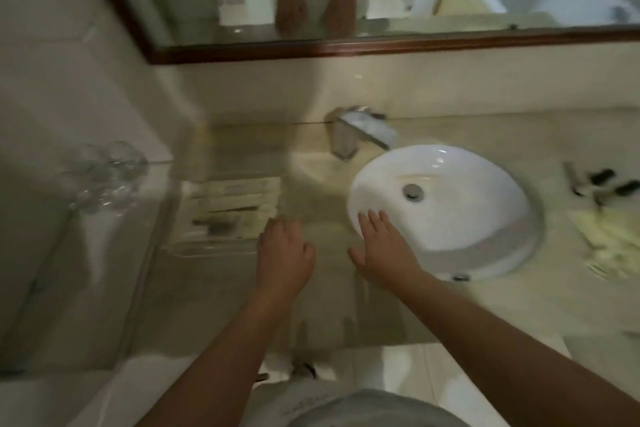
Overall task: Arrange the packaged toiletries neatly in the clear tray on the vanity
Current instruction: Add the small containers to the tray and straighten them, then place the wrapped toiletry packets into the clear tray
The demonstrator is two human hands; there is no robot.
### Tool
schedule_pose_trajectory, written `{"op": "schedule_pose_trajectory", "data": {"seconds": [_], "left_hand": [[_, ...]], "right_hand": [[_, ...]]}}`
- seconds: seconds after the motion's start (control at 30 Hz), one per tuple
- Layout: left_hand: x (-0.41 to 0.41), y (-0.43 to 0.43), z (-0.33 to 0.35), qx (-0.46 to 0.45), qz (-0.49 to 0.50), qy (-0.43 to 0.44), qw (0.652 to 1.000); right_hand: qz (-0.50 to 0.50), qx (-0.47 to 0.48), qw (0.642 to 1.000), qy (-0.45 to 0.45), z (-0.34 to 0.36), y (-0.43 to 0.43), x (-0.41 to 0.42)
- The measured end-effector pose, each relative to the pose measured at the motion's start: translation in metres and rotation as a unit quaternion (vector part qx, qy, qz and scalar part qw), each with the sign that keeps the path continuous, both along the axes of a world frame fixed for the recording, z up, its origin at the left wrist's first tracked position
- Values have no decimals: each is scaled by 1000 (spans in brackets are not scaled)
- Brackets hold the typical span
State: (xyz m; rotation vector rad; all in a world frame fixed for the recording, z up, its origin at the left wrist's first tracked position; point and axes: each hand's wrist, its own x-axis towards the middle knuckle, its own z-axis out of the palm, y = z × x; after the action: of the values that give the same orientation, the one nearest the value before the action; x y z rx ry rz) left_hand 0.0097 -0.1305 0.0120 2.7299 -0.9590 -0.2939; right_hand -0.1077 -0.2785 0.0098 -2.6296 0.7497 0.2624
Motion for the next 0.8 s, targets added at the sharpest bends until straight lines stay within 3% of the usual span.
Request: {"op": "schedule_pose_trajectory", "data": {"seconds": [0.23,0.4,0.63,0.8], "left_hand": [[-168,-129,0,-98,-151,83,980],[-253,-201,14,-85,-249,123,957],[-286,-281,7,-53,-279,163,945],[-287,-352,-5,-36,-260,208,942]], "right_hand": [[-205,-8,979,-16,6,-95,-215],[-289,10,957,-33,16,-139,-312],[-338,29,939,-58,10,-194,-349],[-356,45,933,-27,1,-252,-353]]}}
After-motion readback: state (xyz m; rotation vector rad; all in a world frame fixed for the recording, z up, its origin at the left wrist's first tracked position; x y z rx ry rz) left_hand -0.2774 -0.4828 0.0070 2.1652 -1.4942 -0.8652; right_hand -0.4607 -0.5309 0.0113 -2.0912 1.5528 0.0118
